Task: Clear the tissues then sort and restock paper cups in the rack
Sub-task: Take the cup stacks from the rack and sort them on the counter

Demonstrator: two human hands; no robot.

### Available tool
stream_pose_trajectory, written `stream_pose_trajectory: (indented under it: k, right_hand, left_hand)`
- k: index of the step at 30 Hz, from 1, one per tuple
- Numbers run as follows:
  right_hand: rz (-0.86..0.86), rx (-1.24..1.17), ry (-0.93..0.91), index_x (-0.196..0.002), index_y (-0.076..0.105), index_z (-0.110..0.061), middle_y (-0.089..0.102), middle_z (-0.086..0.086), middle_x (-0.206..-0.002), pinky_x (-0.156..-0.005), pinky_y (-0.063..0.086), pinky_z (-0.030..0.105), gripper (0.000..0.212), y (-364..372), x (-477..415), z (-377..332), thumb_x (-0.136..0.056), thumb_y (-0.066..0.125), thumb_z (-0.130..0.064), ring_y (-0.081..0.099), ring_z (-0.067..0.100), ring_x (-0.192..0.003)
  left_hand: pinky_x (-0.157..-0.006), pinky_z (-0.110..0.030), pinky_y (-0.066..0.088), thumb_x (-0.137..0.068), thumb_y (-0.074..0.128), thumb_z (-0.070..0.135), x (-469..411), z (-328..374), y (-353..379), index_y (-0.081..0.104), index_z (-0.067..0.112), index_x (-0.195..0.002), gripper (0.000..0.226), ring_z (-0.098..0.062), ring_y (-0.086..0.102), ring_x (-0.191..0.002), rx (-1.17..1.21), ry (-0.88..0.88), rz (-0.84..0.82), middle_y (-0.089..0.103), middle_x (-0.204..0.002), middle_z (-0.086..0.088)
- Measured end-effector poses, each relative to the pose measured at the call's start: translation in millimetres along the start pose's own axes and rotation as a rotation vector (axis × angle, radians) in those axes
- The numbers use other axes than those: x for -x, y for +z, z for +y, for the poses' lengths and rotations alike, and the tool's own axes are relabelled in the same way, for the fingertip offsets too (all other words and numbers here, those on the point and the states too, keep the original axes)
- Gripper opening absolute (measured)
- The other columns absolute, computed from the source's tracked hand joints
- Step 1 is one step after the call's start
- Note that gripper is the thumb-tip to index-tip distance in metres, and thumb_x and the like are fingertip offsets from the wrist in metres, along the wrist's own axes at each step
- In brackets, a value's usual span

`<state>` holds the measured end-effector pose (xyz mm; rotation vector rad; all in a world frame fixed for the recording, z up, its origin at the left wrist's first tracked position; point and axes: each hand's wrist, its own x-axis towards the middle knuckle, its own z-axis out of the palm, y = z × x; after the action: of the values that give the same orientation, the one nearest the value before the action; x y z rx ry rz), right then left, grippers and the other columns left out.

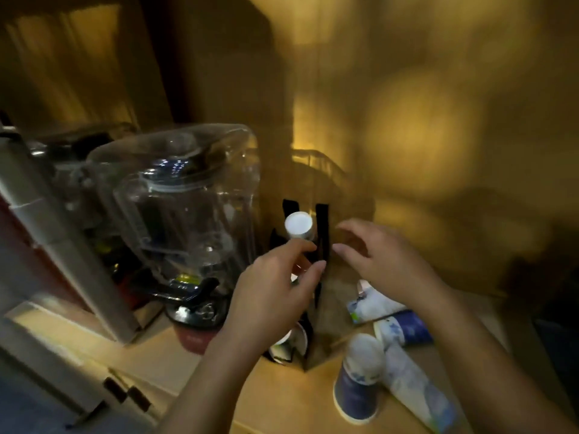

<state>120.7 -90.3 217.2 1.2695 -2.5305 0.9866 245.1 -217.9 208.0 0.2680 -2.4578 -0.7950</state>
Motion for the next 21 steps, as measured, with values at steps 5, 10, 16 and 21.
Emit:
stream_pose_trajectory:
  k: [5, 10, 16, 21]
  right_hand:
    - [0.006, -0.002, 0.141, -0.115, 0.055, -0.018, 0.064, 0.006, -0.102, -0.078, 0.047, 0.033, 0.031, -20, 4, 70, -0.086, 0.059, -0.029, 0.058, 0.02, -0.093]
    - [-0.052, 0.014, 0.224, -0.119, 0.053, -0.02, 0.061, 0.005, -0.109, -0.085, 0.049, 0.04, 0.033, -27, 5, 130, -0.088, 0.055, -0.03, 0.055, 0.017, -0.099]
    - [-0.09, 0.016, 0.274, -0.111, 0.056, -0.019, 0.058, -0.002, -0.1, -0.076, 0.046, 0.031, 0.024, -20, 10, 184, -0.089, 0.054, -0.029, 0.054, 0.013, -0.089]
    - [-0.109, -0.003, 0.297, -0.099, 0.057, -0.025, 0.056, -0.009, -0.088, -0.073, 0.048, 0.033, 0.011, -2, 16, 217, -0.089, 0.054, -0.029, 0.056, 0.012, -0.083]
  left_hand:
    - [-0.072, -0.036, 0.055, -0.087, 0.056, 0.041, -35, 27, 57, 0.059, 0.029, -0.109, 0.026, -0.005, 0.062, -0.082, 0.047, 0.02, -0.067, 0.067, -0.086, 0.011]
    - [-0.076, -0.039, 0.053, -0.087, 0.057, 0.039, -68, 33, 111, 0.059, 0.024, -0.108, 0.025, -0.016, 0.064, -0.086, 0.031, -0.017, -0.171, 0.07, -0.091, 0.004]
    - [-0.076, -0.034, 0.052, -0.087, 0.057, 0.037, -90, 18, 160, 0.061, 0.023, -0.107, 0.024, -0.012, 0.062, -0.084, 0.001, -0.096, -0.25, 0.063, -0.086, 0.011]
    - [-0.074, -0.034, 0.049, -0.088, 0.055, 0.038, -107, -7, 195, 0.06, 0.022, -0.107, 0.026, -0.021, 0.062, -0.089, -0.09, -0.198, -0.32, 0.063, -0.087, 0.005]
